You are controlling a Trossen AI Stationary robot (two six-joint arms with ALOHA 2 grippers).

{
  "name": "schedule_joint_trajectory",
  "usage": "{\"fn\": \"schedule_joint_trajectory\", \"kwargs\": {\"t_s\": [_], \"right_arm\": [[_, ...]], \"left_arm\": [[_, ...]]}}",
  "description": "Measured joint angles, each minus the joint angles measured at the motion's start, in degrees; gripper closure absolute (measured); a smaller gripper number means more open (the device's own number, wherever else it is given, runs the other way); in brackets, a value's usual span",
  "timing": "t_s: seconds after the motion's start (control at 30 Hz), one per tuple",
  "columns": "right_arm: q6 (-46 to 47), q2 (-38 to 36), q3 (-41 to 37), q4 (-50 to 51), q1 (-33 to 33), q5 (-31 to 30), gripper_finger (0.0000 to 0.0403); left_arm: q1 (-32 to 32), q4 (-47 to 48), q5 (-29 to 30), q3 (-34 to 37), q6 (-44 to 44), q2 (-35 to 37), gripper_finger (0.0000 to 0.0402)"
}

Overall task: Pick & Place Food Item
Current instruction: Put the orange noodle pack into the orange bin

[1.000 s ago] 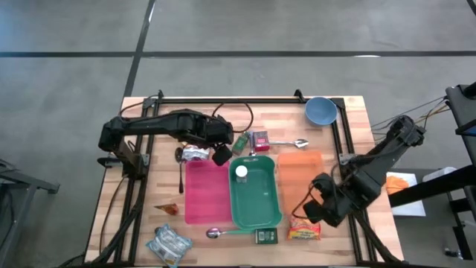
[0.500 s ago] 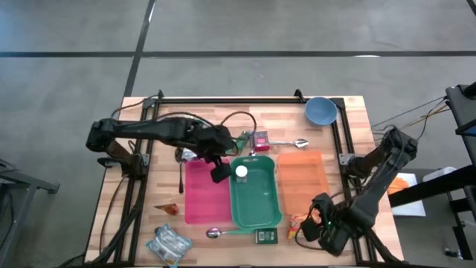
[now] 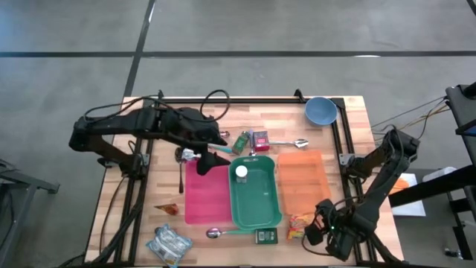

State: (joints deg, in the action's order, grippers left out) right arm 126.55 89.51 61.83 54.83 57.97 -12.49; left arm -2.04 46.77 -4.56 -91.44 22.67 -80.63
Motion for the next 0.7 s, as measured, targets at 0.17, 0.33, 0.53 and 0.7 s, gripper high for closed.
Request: {"fn": "schedule_joint_trajectory", "kwargs": {"t_s": [0.17,0.33,0.53,0.7], "right_arm": [[0.34,-0.78,-3.14,-0.59,0.05,-1.25,0.0051],[-0.55,-2.56,-7.30,-2.57,0.42,-3.51,0.0051],[-2.81,-4.37,-14.78,-15.08,0.51,-8.29,0.0051],[-3.28,-4.49,-18.64,-22.66,0.55,-8.77,0.0053]], "left_arm": [[0.00,-0.76,0.00,0.00,1.14,0.32,0.0022],[0.00,-1.13,0.02,0.00,2.43,0.32,0.0022],[0.00,-2.48,0.00,0.00,3.81,0.32,0.0022],[0.00,-2.46,0.00,0.00,6.01,0.32,0.0022]]}}
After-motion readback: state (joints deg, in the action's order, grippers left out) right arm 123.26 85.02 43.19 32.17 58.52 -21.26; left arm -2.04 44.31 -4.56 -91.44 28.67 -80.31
